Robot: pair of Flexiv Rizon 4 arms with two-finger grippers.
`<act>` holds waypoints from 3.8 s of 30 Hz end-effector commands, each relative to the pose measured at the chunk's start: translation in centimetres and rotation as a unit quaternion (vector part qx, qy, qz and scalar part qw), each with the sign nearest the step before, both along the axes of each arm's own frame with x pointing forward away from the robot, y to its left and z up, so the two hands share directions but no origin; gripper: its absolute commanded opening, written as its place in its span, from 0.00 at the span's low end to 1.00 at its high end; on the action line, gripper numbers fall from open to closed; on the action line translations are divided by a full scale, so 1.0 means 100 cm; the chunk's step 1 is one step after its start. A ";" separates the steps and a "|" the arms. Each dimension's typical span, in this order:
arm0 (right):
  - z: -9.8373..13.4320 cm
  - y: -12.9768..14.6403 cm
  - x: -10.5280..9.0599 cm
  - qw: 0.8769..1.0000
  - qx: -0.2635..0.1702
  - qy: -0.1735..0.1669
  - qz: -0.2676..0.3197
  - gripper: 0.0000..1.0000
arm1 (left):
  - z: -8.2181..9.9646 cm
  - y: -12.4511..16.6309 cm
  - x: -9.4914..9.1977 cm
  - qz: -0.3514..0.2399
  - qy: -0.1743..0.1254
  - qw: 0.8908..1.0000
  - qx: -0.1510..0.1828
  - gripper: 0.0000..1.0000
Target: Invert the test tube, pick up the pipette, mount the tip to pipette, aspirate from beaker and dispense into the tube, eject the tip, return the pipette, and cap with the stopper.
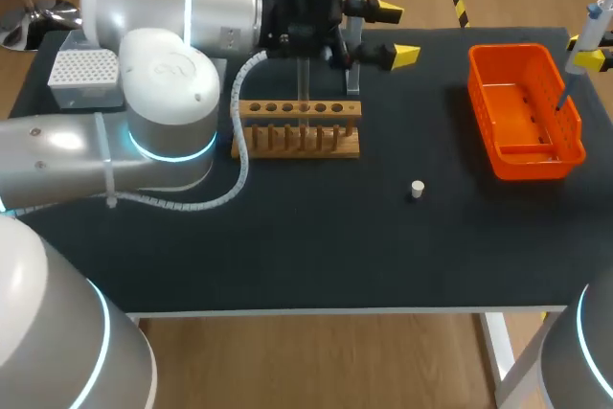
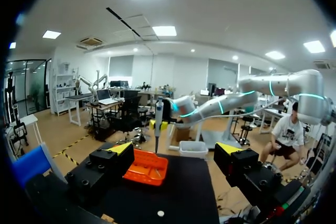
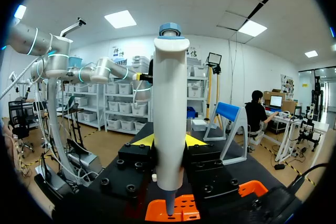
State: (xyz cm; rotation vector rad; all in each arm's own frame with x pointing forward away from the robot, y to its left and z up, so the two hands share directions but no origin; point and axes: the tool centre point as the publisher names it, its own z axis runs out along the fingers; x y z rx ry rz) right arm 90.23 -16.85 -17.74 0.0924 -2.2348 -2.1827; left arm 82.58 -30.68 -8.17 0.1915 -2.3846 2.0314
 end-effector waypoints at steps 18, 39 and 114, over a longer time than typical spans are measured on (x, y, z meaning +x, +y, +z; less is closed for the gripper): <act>0.001 -0.001 0.000 1.000 -0.001 0.000 0.001 0.00 | -0.022 0.035 -0.034 0.073 -0.043 0.995 -0.055 1.00; 0.001 -0.001 0.000 1.000 -0.001 0.000 0.001 0.00 | -0.023 0.035 -0.034 0.096 -0.030 0.994 -0.040 1.00; 0.031 0.039 -0.029 1.000 0.006 -0.021 -0.002 0.00 | -0.032 0.075 -0.013 0.067 -0.065 0.995 -0.036 1.00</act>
